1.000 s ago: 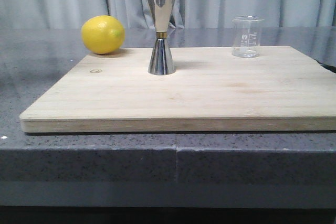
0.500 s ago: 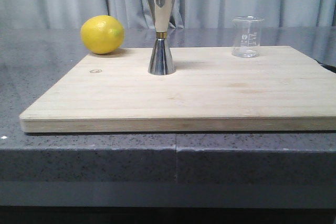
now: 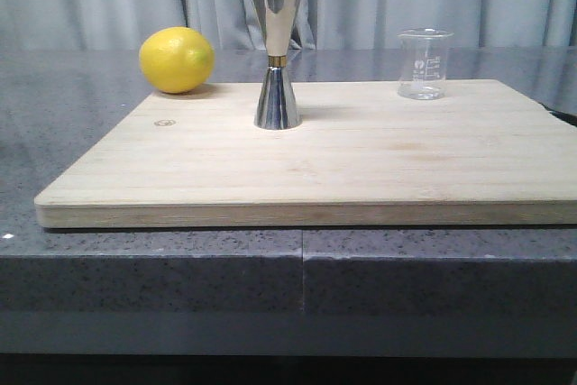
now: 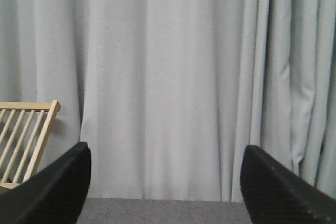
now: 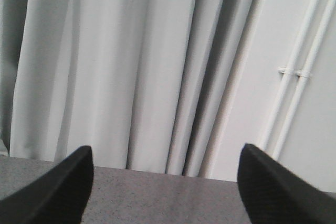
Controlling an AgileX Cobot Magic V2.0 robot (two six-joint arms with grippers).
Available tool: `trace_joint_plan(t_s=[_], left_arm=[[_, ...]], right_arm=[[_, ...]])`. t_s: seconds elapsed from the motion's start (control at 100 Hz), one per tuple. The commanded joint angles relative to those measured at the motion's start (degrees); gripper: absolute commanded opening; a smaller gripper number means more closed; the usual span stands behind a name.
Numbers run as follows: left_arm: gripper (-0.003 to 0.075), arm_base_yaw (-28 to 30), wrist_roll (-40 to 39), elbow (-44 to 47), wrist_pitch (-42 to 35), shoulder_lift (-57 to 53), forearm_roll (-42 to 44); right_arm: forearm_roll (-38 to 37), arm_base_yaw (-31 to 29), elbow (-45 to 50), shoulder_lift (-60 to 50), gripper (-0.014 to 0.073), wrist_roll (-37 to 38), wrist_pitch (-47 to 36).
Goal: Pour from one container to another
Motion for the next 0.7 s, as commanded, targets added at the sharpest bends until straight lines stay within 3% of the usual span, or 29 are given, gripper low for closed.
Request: trace_joint_plan(t_s=[0.0,0.69], left_arm=[[0.0544,-1.7,-0.1,1.6,-1.3,-3.6,-0.7],[0.0544,-3.1,-1.3,39.0,-4.9,-30.7,-0.7]], right_arm=[[-0.8,-0.3,0.4,-3.3,0.0516,-0.3,-1.9],[0.1,-0.2,32.2,-30.8,0.0514,3.2,-8.0]])
